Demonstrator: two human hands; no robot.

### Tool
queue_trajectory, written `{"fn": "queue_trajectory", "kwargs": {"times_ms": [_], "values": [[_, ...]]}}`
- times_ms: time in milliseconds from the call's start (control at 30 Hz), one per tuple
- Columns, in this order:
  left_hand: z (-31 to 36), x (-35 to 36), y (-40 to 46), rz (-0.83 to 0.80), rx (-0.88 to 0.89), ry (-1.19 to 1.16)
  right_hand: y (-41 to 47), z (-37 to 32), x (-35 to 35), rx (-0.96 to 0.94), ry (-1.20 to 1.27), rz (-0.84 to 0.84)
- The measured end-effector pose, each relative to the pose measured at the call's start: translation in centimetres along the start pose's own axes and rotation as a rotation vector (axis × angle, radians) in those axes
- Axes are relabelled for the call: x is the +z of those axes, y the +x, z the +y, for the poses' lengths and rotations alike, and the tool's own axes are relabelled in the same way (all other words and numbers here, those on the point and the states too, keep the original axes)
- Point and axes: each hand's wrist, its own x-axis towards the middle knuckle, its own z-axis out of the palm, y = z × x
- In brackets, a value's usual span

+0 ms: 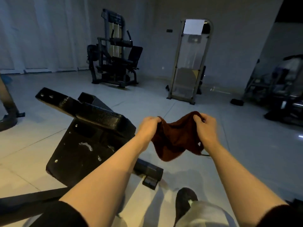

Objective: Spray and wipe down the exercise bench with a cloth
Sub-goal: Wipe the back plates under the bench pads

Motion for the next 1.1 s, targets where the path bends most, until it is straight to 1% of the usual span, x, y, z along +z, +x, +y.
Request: {"fn": "queue_trajectory", "kwargs": {"times_ms": [67, 100, 167, 233, 300, 367, 400, 467, 533, 567, 633, 700, 767, 800, 833, 867, 967, 1033, 1100], "values": [[0.9, 1.5, 1.0, -0.136, -0.111, -0.196, 1.3, 0.0, 0.4, -0.044, -0.025, -0.050], [1.1, 2.2, 1.7, -0.191, -0.117, -0.202, 2.0, -0.1, 0.7, -0.063, -0.036, -0.074], [1.0, 3.4, 3.3, -0.246, -0.081, -0.082, 3.8, -0.1, 1.4, -0.076, -0.050, -0.091], [0.7, 4.0, 5.1, -0.241, -0.027, 0.080, 5.8, -0.2, 1.9, -0.079, -0.054, -0.069], [0.4, 4.2, 7.2, -0.166, 0.053, 0.104, 7.8, -0.1, 2.0, -0.088, -0.066, -0.069], [0.4, 3.9, 9.3, 0.004, 0.118, 0.022, 9.2, -0.1, 1.9, -0.090, -0.010, -0.136], [0.5, 3.7, 10.3, 0.087, 0.131, -0.042, 9.7, -0.1, 1.9, -0.092, 0.059, -0.189], [1.5, 3.3, 11.9, 0.209, 0.155, -0.145, 11.2, -0.2, 2.3, -0.042, 0.211, -0.263], [2.8, 3.1, 13.1, 0.267, 0.185, -0.147, 13.1, -0.3, 3.1, 0.038, 0.222, -0.323], [3.5, 2.9, 13.5, 0.269, 0.213, -0.140, 14.3, -0.1, 3.7, 0.038, 0.169, -0.346], [4.8, 2.5, 14.3, 0.268, 0.259, -0.131, 16.6, -0.2, 4.7, -0.039, 0.000, -0.432], [6.4, 1.7, 14.7, 0.288, 0.293, -0.135, 18.8, -0.9, 5.6, -0.082, -0.154, -0.595], [8.2, 1.0, 14.9, 0.306, 0.327, -0.129, 20.2, -2.4, 6.5, -0.156, -0.285, -0.803], [9.0, 0.5, 15.0, 0.320, 0.343, -0.100, 20.6, -3.2, 6.9, -0.199, -0.320, -0.893], [9.7, 0.1, 15.1, 0.337, 0.360, -0.050, 21.1, -4.0, 7.5, -0.245, -0.329, -0.945], [10.2, -0.2, 15.3, 0.354, 0.373, 0.010, 21.6, -4.6, 8.2, -0.291, -0.314, -0.966], [11.3, -0.7, 16.1, 0.378, 0.368, 0.128, 24.0, -5.6, 10.5, -0.415, -0.215, -0.903], [11.2, -1.2, 17.3, 0.411, 0.268, 0.224, 25.8, -5.5, 11.8, -0.446, -0.128, -0.839], [10.8, -1.5, 18.8, 0.466, 0.151, 0.375, 27.6, -5.0, 12.8, -0.416, -0.030, -0.807]]}}
